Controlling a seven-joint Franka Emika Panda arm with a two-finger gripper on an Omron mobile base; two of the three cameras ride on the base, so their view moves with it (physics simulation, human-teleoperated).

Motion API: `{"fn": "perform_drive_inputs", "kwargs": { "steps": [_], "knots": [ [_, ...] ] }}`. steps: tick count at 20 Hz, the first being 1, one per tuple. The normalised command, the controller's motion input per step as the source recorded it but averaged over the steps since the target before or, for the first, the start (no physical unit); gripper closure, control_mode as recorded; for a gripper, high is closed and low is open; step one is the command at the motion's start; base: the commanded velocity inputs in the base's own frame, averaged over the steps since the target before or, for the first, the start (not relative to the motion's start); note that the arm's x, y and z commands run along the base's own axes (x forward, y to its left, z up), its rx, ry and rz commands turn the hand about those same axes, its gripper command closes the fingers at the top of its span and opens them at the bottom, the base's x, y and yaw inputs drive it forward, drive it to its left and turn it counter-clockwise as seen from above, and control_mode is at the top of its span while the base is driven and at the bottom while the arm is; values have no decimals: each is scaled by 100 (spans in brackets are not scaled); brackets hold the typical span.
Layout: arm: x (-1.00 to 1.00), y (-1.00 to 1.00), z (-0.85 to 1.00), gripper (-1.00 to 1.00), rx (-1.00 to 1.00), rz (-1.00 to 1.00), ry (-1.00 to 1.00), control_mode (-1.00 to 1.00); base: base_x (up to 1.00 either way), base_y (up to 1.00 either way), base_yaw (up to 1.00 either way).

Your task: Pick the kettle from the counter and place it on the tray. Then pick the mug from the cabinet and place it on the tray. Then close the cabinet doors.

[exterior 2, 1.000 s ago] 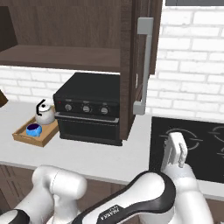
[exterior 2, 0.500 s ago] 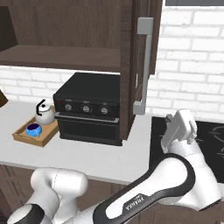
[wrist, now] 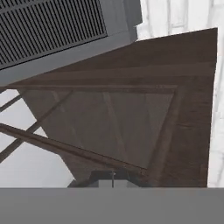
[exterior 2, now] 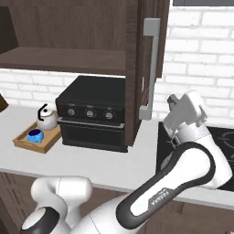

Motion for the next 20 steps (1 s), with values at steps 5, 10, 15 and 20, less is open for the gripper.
{"fn": "perform_drive_inputs", "kwargs": {
  "steps": [5,10,15,20],
  "knots": [
    [-12,66,33,100,0,14,-27,-100,0,0,0],
    [-35,93,24,100,0,22,-31,-100,0,0,0],
    [-45,89,42,100,0,27,-36,-100,0,0,0],
    [-8,70,49,100,-1,27,-13,-100,0,0,0]
  ]
}}
